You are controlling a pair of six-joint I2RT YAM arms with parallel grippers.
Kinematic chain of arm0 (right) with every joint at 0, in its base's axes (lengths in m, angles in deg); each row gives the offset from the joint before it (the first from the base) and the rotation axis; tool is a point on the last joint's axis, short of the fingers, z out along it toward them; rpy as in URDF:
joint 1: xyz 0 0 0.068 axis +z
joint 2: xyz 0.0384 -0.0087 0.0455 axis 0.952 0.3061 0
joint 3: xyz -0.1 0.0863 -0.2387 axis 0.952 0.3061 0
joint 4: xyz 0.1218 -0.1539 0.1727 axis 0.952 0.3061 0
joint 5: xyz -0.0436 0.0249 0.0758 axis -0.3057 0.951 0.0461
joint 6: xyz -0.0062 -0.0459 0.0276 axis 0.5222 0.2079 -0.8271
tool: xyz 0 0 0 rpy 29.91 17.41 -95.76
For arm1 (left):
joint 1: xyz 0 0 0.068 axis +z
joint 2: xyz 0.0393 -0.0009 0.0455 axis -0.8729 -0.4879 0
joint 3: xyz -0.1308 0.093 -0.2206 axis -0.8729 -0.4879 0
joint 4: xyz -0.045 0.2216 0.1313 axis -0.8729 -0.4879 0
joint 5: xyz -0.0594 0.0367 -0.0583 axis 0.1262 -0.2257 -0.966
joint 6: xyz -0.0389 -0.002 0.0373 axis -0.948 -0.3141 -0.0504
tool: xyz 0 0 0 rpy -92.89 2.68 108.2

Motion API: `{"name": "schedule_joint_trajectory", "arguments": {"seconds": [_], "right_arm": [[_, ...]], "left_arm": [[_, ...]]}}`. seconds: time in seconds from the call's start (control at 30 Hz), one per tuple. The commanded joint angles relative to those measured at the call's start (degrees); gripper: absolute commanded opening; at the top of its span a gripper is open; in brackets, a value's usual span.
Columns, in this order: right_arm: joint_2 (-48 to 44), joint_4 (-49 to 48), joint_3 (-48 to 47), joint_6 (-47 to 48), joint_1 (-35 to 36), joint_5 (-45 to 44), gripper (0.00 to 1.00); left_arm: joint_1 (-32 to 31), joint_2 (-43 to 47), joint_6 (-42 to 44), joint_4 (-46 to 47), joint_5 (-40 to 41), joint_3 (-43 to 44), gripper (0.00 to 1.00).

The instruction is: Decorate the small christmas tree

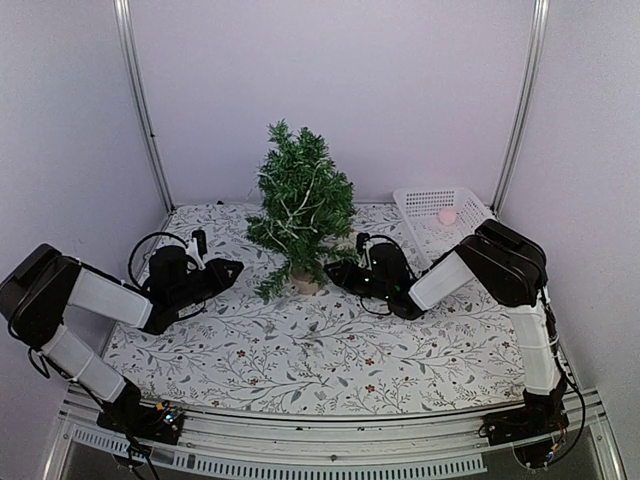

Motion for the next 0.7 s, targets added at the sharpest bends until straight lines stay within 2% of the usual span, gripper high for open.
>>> {"name": "schedule_joint_trajectory", "arguments": {"seconds": [0.0,0.13,0.3,0.4,0.5,0.6,0.67], "right_arm": [[-6.1,-1.3,4.7,5.5,-0.6,1.3,0.3],[-13.0,-0.6,10.3,6.2,-0.6,0.4,0.35],[-23.9,5.9,15.7,8.8,-1.6,0.9,0.41],[-30.9,15.1,15.4,12.4,-4.9,2.8,0.45],[-35.8,26.6,12.0,15.6,-12.1,4.6,0.51],[-37.1,42.2,5.4,21.6,-18.9,4.4,0.52],[-37.1,48.7,2.1,25.5,-22.8,3.9,0.52]], "left_arm": [[1.4,1.1,1.4,0.1,-1.4,1.1,0.23],[2.0,2.2,2.0,-1.0,-1.7,1.2,0.24],[2.3,2.8,2.0,-1.5,-2.0,1.5,0.25],[2.5,3.2,2.0,-2.0,-1.9,1.7,0.25],[2.8,3.4,2.2,-2.7,-1.8,2.5,0.25],[3.0,3.5,2.6,-4.1,-1.5,3.8,0.26],[3.3,3.4,2.7,-4.6,-1.3,4.5,0.26]]}}
